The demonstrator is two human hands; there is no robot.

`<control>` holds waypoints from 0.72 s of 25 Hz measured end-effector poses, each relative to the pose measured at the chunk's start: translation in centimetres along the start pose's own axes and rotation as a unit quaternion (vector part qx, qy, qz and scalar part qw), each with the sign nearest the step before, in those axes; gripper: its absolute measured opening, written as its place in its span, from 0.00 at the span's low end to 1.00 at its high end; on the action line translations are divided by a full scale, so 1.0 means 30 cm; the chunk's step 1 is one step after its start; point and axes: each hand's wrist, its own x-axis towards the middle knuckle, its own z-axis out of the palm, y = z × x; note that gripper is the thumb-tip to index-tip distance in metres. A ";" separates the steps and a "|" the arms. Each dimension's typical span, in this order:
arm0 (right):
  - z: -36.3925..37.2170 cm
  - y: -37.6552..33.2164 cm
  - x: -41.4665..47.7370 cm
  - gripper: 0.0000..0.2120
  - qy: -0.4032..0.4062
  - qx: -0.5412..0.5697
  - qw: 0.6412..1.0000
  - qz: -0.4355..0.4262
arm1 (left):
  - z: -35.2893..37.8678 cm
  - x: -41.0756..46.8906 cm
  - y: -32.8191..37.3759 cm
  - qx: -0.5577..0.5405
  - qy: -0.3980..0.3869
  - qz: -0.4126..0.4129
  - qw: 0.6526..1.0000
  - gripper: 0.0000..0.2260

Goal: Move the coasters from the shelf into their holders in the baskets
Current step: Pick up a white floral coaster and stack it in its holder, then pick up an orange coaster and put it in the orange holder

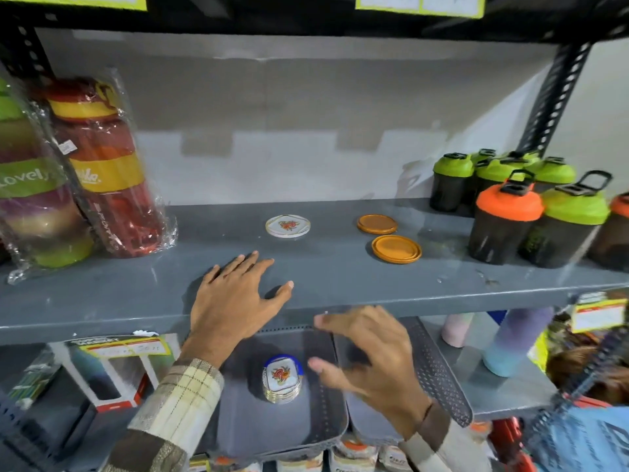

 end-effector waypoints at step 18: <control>-0.072 0.466 0.259 0.50 -0.206 -0.179 0.868 0.414 | -0.012 0.002 -0.010 -0.020 0.008 0.006 1.000 0.34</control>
